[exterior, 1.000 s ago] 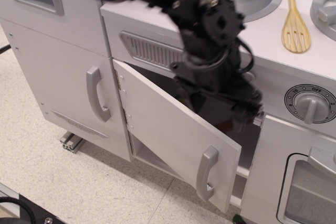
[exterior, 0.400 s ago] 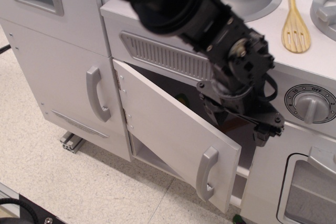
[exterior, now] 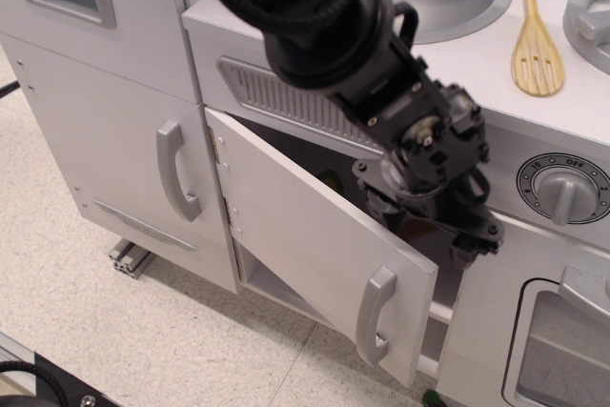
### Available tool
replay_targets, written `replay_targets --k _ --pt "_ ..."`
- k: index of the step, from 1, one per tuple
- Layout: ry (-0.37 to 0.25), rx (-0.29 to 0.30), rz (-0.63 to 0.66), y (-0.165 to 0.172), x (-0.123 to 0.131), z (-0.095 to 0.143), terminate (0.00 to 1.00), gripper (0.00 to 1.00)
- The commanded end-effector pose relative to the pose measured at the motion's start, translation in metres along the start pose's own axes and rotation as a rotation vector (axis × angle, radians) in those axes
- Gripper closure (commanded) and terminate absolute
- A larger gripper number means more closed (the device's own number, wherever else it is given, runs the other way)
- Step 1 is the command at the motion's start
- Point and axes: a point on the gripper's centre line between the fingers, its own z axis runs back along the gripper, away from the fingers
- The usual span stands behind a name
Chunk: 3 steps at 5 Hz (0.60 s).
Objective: Open cabinet
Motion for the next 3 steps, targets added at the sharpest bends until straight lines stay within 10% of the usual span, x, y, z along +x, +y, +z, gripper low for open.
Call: replay_targets --k 1,3 --pt "0.023 0.016 -0.015 0.020 -0.020 0.007 0.00 0.00" --pt "0.104 0.060 0.056 0.050 -0.051 0.021 0.00 0.00"
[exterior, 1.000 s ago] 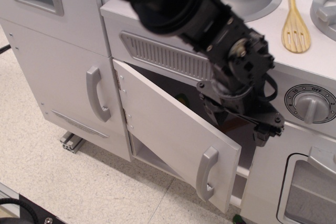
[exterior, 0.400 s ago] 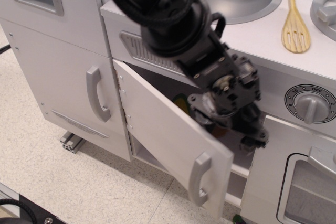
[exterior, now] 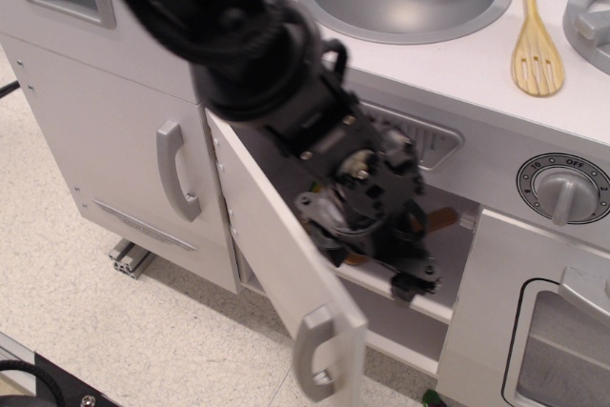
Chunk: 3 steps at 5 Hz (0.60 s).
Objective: Open cabinet
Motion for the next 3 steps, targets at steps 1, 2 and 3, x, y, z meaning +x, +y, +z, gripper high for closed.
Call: replay_targets --k 1,2,3 --pt "0.040 0.069 0.080 0.042 -0.018 0.015 0.00 0.00" --pt "0.053 0.127 0.095 0.061 -0.024 0.013 0.00 0.00" --pt "0.045 0.163 0.088 0.070 -0.026 0.014 0.00 0.00"
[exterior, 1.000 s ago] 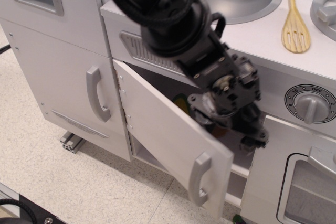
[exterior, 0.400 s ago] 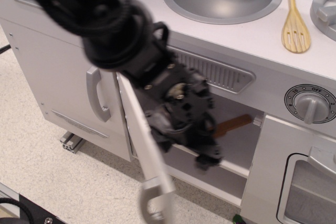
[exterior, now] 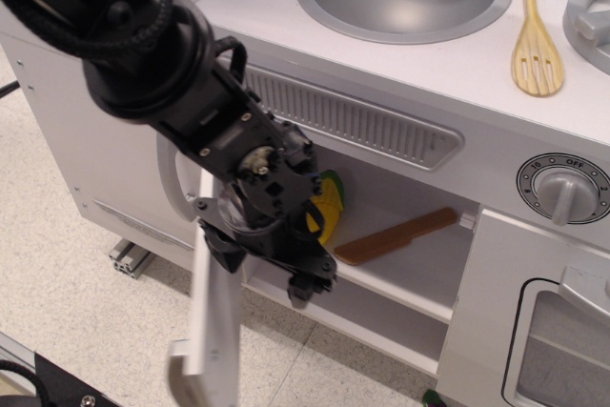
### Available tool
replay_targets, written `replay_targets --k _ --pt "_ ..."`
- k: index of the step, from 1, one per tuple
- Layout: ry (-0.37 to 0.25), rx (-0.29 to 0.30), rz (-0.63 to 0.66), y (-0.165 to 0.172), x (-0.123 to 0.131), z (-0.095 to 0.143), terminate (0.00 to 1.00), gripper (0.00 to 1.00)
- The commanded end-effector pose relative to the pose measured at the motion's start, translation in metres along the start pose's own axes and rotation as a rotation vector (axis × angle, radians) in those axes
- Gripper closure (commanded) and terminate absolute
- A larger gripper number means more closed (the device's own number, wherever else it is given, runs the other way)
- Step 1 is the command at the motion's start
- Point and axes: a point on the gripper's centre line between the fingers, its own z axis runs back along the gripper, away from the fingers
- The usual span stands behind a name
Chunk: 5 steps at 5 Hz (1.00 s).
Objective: Open cabinet
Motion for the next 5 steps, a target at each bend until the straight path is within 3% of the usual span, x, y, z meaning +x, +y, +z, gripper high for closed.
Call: replay_targets --k 1,2,3,4,5 --pt "-0.029 0.059 0.009 0.019 0.005 0.010 0.00 0.00" --pt "-0.002 0.050 0.027 0.021 0.005 0.017 0.00 0.00" --pt "0.004 0.087 0.068 0.023 0.007 0.020 0.00 0.00" --pt "0.004 0.087 0.068 0.023 0.007 0.020 0.00 0.00" --pt "0.004 0.087 0.068 0.023 0.007 0.020 1.00 0.00"
